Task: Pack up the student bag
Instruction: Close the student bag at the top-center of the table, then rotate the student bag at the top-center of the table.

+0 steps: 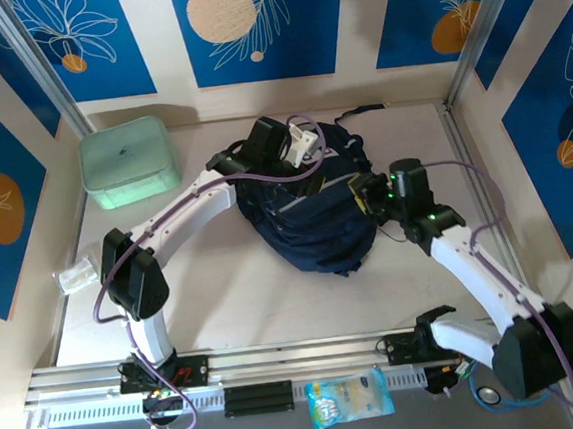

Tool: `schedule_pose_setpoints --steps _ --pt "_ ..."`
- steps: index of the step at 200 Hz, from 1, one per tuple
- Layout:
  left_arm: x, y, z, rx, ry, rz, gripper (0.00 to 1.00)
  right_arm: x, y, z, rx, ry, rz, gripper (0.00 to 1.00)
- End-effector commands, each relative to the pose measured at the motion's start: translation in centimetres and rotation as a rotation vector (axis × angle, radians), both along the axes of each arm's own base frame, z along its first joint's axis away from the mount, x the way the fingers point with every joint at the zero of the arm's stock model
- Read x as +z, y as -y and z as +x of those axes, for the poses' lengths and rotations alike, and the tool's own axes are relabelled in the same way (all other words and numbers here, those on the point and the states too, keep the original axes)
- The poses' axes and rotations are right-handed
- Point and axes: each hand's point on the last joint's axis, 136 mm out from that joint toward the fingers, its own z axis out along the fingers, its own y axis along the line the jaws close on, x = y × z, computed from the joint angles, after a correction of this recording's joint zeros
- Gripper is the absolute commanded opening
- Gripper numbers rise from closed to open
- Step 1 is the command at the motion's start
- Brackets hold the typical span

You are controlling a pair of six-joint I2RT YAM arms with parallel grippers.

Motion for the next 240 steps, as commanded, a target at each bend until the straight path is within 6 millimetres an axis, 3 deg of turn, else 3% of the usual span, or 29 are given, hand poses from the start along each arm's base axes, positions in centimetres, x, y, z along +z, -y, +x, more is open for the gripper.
schedule_pose_setpoints --steps 1,20,47,72,91,139,175,213,240 --pt "0.4 -0.3 -0.6 -0.043 0.002 -0.044 0.43 -2.9 3.6 -2.1 -0.08 -0.094 -0.109 0.46" --pt "0.1 -1.6 0.1 0.02 -0.027 -0.068 0.54 -2.5 4.7 -2.3 -0.093 -0.081 -0.142 0.52" --pt "-1.2 -5.6 2.5 0.199 -0.106 -0.1 0.65 -2.1 4.4 -2.0 -0.04 -0.075 -0.17 0.56" --pt "-4.1 -9.9 4.4 0.382 -0.229 -0.107 0.66 -2.2 2.8 -1.6 0.043 -0.068 -0.159 0.58" --pt "-6.1 -11.6 5.1 0.445 -0.289 -0.108 0.66 -2.3 1.4 -1.3 0.101 -0.067 -0.167 0.58" --pt "-8.6 -10.2 6.4 0.416 -0.41 -0.147 0.51 -3.6 -1.7 -0.2 0.238 -0.131 -0.194 0.5" --pt "-9.6 -9.5 6.6 0.403 -0.46 -0.151 0.41 -5.4 -1.8 0.1 0.23 -0.18 -0.202 0.47" --pt "-9.7 -8.9 5.9 0.36 -0.497 -0.176 0.29 -5.4 -2.3 1.2 0.284 -0.171 -0.183 0.41" --pt "-9.7 -8.7 5.6 0.344 -0.517 -0.192 0.1 -6.0 -2.0 2.3 0.299 -0.182 -0.197 0.36"
